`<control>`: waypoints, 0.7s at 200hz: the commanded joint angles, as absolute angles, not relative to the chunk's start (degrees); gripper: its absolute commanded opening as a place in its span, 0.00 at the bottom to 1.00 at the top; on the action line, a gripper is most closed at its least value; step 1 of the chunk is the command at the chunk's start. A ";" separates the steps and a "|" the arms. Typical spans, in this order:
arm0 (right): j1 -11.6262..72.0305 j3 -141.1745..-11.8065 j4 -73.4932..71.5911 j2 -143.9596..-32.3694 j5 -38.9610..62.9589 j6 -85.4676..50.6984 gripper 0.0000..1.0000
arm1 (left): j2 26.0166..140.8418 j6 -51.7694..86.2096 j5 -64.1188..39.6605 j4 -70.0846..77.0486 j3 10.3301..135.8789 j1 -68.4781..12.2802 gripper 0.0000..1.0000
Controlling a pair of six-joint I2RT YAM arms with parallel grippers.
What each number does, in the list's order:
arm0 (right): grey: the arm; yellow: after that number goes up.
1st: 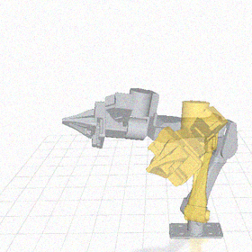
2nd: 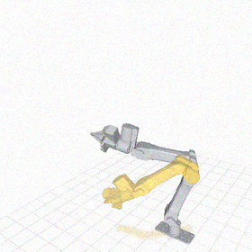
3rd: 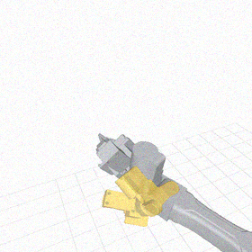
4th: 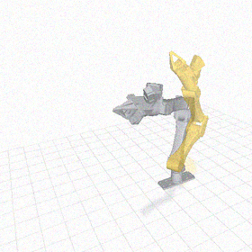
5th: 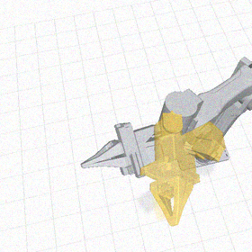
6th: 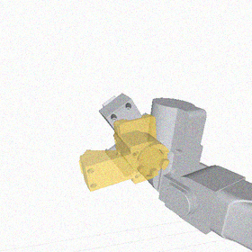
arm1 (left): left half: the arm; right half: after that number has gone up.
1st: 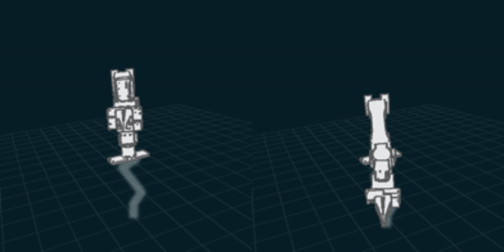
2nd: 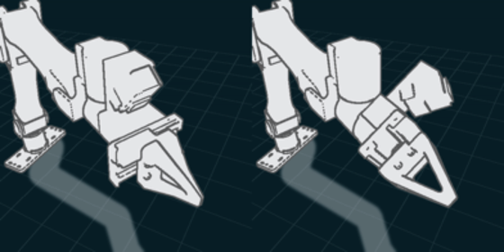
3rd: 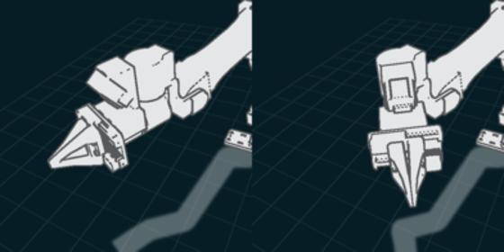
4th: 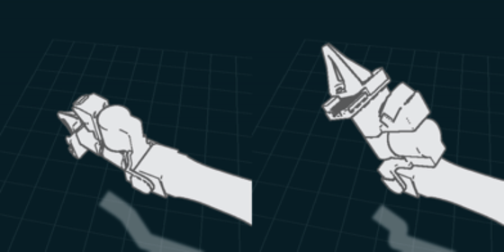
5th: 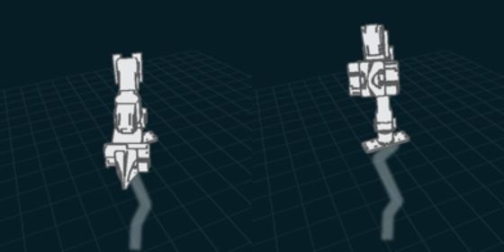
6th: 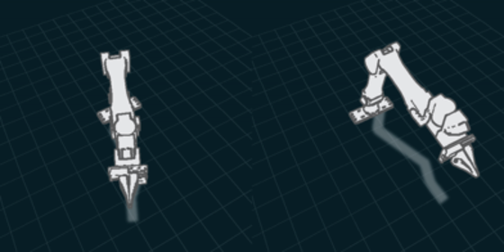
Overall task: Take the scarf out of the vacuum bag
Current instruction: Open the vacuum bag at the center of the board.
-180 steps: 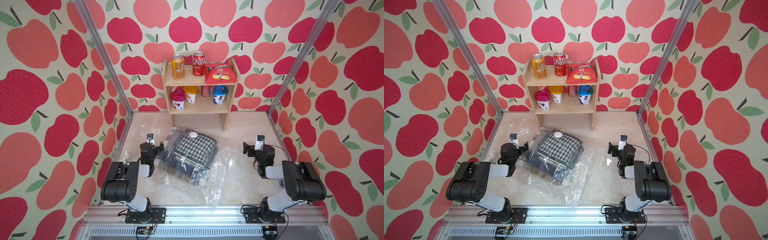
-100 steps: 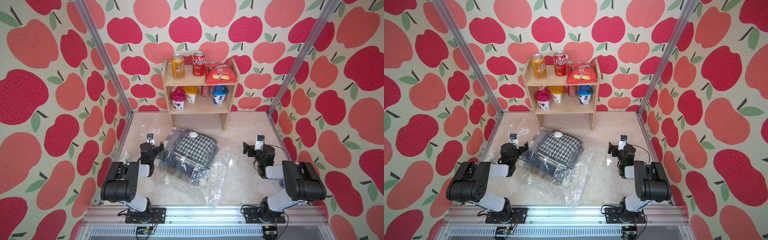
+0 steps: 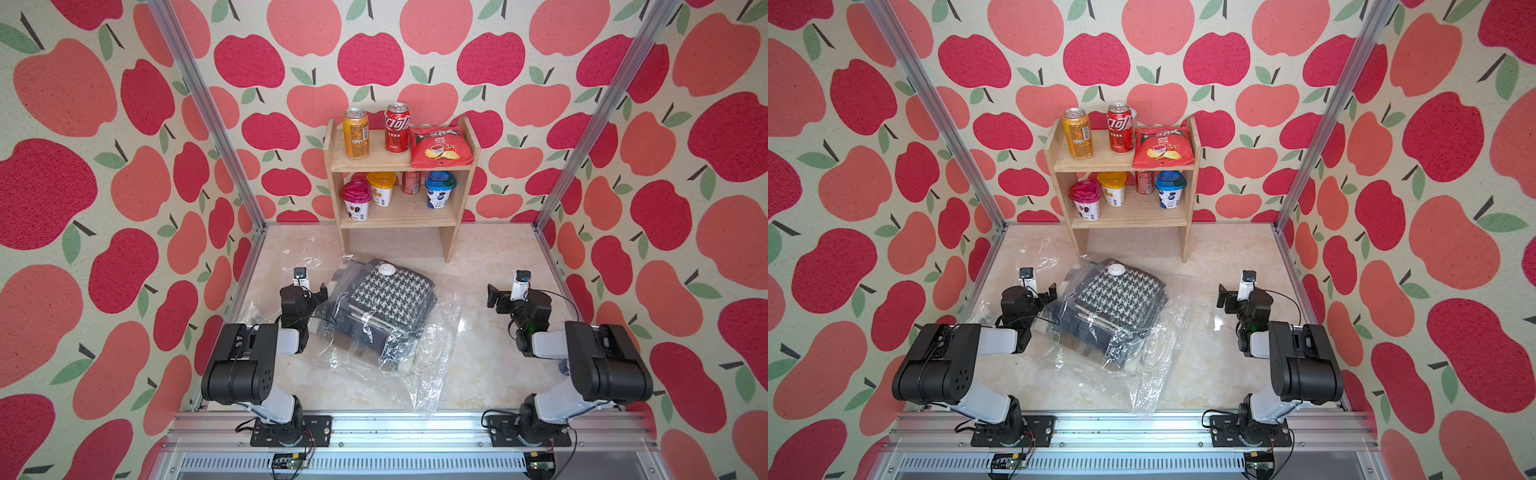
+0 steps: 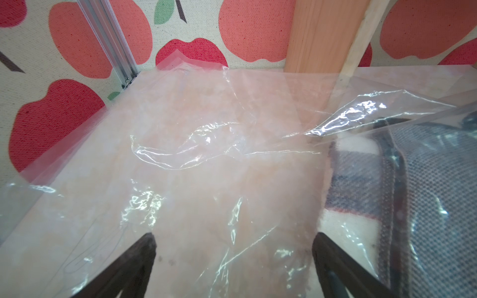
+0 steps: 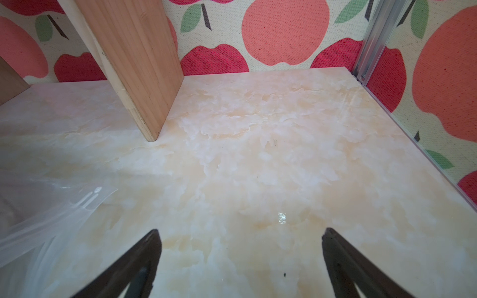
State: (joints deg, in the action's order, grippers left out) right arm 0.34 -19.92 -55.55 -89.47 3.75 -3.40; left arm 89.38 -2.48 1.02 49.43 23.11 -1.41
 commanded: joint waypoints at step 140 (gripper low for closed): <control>3.00 -34.92 -4.70 -59.00 -1.43 -10.61 1.00 | 79.22 -7.09 -0.74 23.72 32.98 -3.36 0.94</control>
State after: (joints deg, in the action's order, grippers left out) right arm 2.52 -29.89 -22.63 -61.84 -0.12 -5.17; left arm 84.44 -4.12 -0.91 36.62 28.12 -1.85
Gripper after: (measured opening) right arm 0.997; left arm 0.930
